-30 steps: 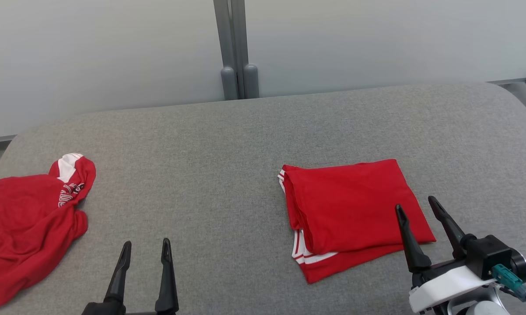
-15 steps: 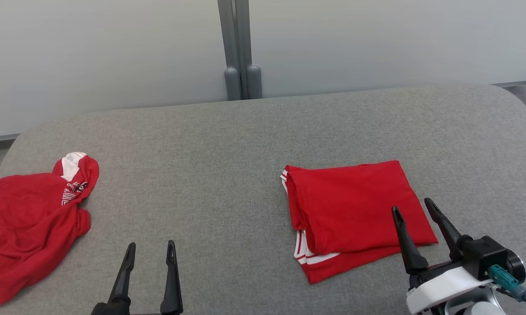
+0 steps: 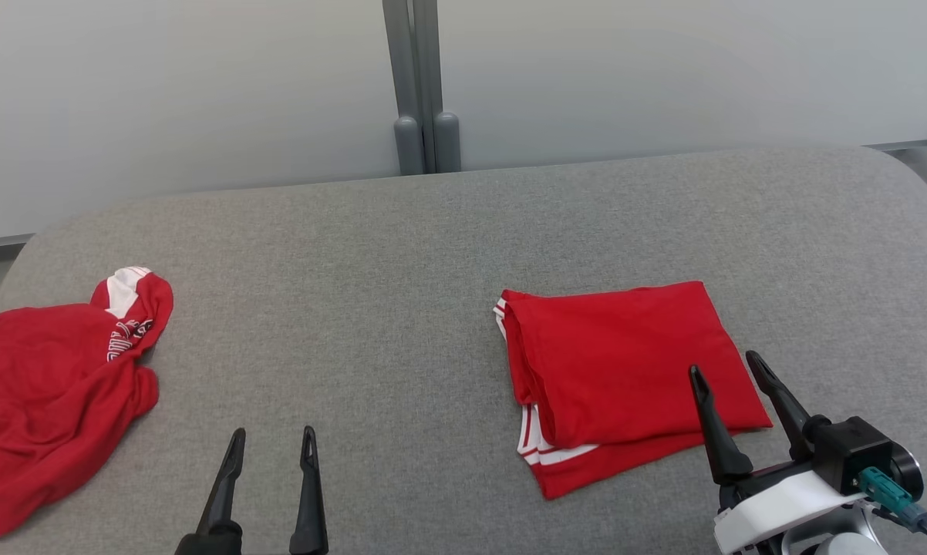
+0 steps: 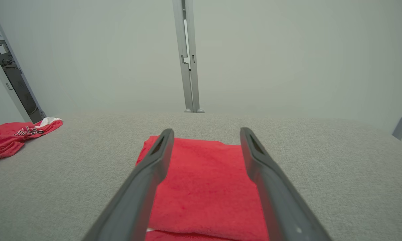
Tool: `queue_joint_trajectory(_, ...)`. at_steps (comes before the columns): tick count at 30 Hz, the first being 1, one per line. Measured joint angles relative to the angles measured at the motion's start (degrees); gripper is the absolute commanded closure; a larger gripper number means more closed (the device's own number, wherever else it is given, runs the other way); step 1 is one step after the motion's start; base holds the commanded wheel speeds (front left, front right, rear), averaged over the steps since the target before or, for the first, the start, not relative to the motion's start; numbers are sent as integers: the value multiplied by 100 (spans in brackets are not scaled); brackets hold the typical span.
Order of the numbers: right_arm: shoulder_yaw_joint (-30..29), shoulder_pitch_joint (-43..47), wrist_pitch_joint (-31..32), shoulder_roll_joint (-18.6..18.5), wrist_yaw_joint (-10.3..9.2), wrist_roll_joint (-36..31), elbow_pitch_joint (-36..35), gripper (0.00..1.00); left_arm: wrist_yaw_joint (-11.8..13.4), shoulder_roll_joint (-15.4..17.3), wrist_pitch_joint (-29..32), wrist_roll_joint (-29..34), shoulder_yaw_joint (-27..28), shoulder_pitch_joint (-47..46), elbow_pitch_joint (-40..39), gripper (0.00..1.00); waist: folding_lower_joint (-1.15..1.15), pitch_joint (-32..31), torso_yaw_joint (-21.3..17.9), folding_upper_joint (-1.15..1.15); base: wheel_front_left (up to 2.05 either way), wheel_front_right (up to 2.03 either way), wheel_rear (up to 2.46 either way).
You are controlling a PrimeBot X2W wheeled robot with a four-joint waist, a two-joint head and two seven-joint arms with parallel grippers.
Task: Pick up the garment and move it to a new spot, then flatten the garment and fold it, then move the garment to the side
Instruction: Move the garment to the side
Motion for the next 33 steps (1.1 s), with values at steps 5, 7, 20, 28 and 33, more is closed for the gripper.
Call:
queue_joint_trajectory(5, 2, 1, 0, 20, 0, 1, 4, 0, 20, 0, 0, 56, -19, 0, 11, 0, 0, 14, 15, 0, 0, 0, 0)
queue_joint_trajectory(7, 7, 2, 1, 22, 0, 1, 13, 0, 20, 0, 1, 80, -21, 0, 12, 0, 0, 14, 22, 0, 0, 0, 0)
queue_joint_trajectory(20, 109, -151, 1, 24, 0, 215, 169, 0, 4, 0, 0, 143, -80, -17, -22, 0, 0, 160, 29, 0, 0, 0, 0)
queue_joint_trajectory(28, 325, -844, 0, -523, 1, 1244, 780, 0, -42, -1, 0, 291, -256, -411, -187, 0, 0, 588, 20, 0, 0, 0, 0)
queue_joint_trajectory(33, 523, -1458, 0, -1133, 0, 2096, 1408, 0, -63, -1, 0, 365, -326, -711, -220, 0, 0, 1010, 24, 0, 0, 0, 0)
